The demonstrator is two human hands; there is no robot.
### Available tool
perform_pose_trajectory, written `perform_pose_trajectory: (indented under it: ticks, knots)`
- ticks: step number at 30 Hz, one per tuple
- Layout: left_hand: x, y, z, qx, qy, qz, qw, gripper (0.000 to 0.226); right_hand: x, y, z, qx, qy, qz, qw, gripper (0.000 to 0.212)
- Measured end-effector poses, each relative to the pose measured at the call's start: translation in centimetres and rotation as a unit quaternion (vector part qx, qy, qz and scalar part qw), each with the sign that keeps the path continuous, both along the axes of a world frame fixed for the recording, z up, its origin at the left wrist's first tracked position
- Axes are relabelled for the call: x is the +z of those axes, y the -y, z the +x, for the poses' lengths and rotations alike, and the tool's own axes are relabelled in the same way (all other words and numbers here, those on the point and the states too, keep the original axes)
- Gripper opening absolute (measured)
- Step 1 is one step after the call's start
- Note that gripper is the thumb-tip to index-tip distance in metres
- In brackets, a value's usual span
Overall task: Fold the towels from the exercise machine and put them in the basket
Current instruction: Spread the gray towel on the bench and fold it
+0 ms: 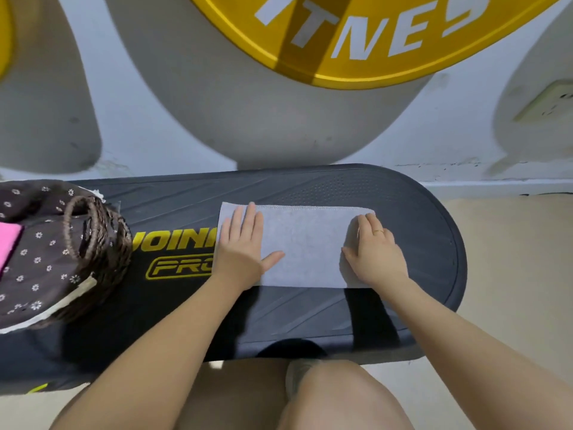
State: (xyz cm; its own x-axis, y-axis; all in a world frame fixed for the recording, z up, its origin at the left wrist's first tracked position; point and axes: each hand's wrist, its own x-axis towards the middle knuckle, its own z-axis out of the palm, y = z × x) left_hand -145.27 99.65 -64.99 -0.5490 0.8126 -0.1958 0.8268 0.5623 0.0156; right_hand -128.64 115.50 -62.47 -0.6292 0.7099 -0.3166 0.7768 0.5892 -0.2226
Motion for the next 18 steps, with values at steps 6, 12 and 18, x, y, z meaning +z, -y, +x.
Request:
perform_pose_trajectory:
  ticks: [6,12,18]
  knots:
    - [-0.1,-4.6,3.5,-0.104,0.085,0.036,0.990,0.080,0.8,-0.6,0.6,-0.216,-0.143,-0.137,0.956,0.052]
    - [-1.3,-5.0,3.9,-0.121,0.076,0.034,0.989,0.095,2.0,-2.2,1.0,-0.348,-0.171,-0.338,0.858,0.025]
    - [-1.0,-5.3,3.9,-0.109,0.127,0.043,0.985,0.084,3.7,-1.0,0.0,-0.284,-0.217,-0.417,0.835,0.010]
